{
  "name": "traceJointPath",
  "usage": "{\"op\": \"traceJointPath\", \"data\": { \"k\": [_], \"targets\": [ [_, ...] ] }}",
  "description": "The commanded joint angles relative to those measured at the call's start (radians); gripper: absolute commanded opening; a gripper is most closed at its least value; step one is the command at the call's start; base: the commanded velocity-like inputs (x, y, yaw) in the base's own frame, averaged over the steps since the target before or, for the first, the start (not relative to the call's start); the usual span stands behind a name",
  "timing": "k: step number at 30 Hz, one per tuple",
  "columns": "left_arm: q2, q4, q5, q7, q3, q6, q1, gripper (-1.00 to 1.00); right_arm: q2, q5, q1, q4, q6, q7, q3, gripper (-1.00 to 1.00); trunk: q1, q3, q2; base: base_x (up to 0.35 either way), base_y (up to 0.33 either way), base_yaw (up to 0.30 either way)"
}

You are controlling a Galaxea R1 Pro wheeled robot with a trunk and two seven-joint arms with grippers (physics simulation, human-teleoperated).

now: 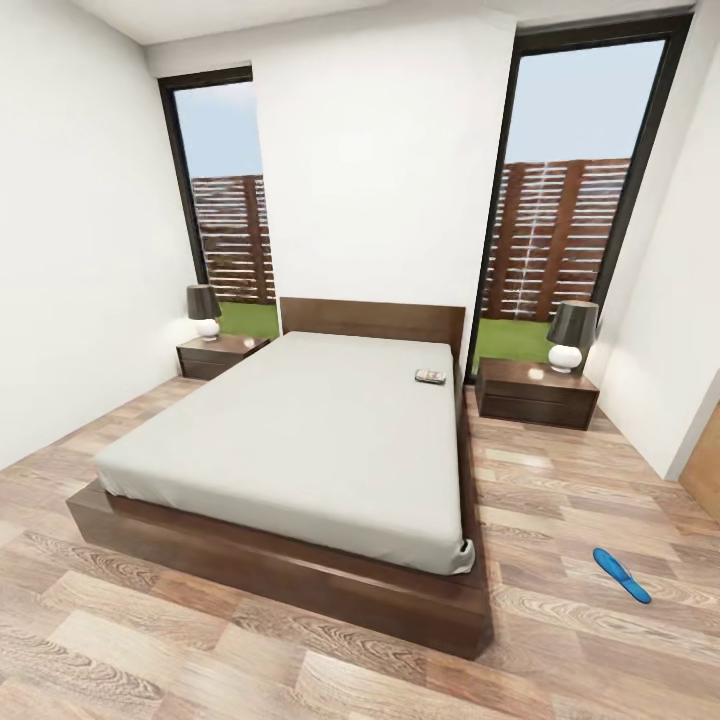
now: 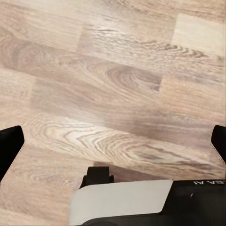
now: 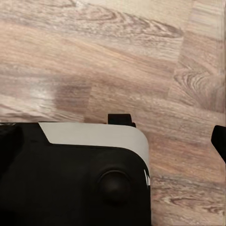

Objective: In the bedroom, move the book from the bed onto either nightstand, and place the two sandals side by side next to the bed.

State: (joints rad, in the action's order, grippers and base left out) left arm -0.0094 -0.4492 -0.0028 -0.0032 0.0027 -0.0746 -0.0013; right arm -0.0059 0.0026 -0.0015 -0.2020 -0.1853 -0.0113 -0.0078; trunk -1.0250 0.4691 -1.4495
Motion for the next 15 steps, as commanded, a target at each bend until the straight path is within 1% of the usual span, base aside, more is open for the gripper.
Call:
{"op": "traceJointPath", "data": {
  "k": [1, 9, 12, 15],
  "targets": [
    [0.000, -0.009, 0.000, -0.001, 0.000, -0.003, 0.000, 1.00, -0.001, 0.000, 0.000, -0.009, -0.008, -0.001, -0.001, 1.00, 0.000, 0.001, 0.000, 0.000, 0.000, 0.000],
    [-0.001, -0.090, 0.000, -0.001, 0.000, -0.003, -0.001, 1.00, -0.003, -0.002, 0.000, -0.116, -0.024, -0.002, -0.001, 1.00, 0.000, 0.001, 0.000, 0.000, 0.000, 0.000],
    [0.000, -0.114, 0.000, -0.001, 0.000, -0.003, -0.002, 1.00, -0.004, -0.004, 0.000, -0.144, -0.027, -0.002, -0.001, 1.00, 0.000, 0.001, 0.000, 0.000, 0.000, 0.000],
    [0.000, -0.120, 0.000, -0.001, 0.000, -0.004, -0.002, 1.00, -0.004, -0.005, 0.000, -0.151, -0.028, -0.002, -0.002, 1.00, 0.000, 0.001, 0.000, 0.000, 0.000, 0.000]
  ]
}}
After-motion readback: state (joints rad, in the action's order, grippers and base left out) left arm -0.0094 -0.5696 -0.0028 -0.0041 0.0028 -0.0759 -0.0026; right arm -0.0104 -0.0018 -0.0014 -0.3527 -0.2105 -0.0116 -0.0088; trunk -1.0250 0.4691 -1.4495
